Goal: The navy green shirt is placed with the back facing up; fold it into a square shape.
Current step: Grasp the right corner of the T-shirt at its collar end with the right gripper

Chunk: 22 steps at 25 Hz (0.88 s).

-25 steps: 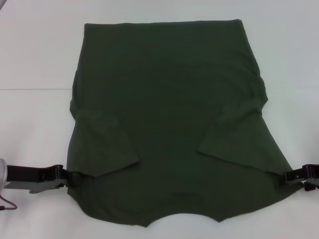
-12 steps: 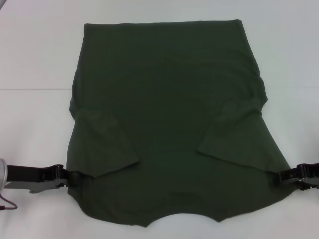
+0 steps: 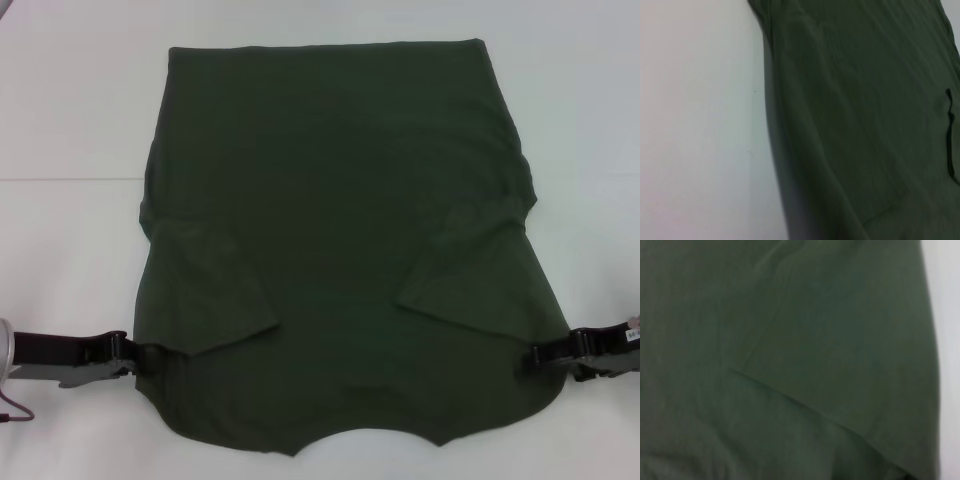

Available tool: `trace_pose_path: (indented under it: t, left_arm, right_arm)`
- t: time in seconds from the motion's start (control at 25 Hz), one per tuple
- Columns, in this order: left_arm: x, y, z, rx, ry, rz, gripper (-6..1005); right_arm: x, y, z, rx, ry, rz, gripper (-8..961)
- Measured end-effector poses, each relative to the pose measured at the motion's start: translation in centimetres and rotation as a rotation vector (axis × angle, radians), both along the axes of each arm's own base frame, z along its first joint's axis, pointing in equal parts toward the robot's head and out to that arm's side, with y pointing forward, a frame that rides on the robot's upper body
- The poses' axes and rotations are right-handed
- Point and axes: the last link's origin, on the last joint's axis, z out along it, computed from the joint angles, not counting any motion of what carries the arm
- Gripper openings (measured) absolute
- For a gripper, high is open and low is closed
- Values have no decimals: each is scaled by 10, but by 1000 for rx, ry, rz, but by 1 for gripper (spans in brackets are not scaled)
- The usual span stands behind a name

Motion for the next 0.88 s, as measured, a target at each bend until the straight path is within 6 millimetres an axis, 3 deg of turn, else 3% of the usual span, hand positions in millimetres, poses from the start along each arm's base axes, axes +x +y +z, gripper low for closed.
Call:
trace_pose_path:
  t: [0.4, 0.84, 0.88]
  left_arm:
    - [0, 0, 0, 0, -1, -1, 42]
    - [2, 1, 0, 1, -5, -6, 42]
    - [2, 1, 0, 3, -7, -6, 42]
  right_arm:
    - [-3, 4, -1, 14, -1, 6, 915]
    - [-3, 6, -2, 16, -22, 18, 754]
    - [-3, 6, -3, 14, -24, 19, 671]
